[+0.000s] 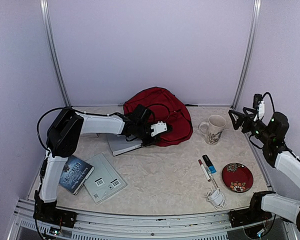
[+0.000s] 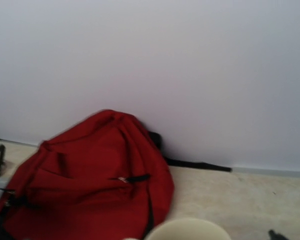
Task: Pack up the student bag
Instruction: Move the student bag to the center of the board.
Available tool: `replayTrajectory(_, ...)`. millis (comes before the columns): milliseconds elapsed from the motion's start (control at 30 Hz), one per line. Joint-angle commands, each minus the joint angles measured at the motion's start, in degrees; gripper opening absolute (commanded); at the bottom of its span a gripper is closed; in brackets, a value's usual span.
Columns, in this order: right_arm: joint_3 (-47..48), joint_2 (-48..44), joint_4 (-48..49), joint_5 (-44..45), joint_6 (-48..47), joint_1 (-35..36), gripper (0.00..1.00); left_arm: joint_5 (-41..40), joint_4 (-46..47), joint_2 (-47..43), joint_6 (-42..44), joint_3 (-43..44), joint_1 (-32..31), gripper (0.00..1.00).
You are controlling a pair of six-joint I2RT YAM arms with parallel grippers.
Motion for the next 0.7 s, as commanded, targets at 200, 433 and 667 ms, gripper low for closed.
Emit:
replayTrajectory(200,8.03,-5.2,-14.08,-4.89,2.12,3.09,1.0,-23.98,8.9,-23.55,-2.69,-8.48,-1.65,0.0)
replayTrajectory(433,14.09,-3.57,-18.49,-6.82,6.95,10.73,1.0,-31.29,5.31,-33.24,-1.97,-8.74,-5.61,0.0)
replayTrajectory(667,18.07,-0.74,-25.33,-1.82,8.71,22.73,1.0,-31.22,-7.89,-36.31,-13.89,-12.75,-16.37,0.0)
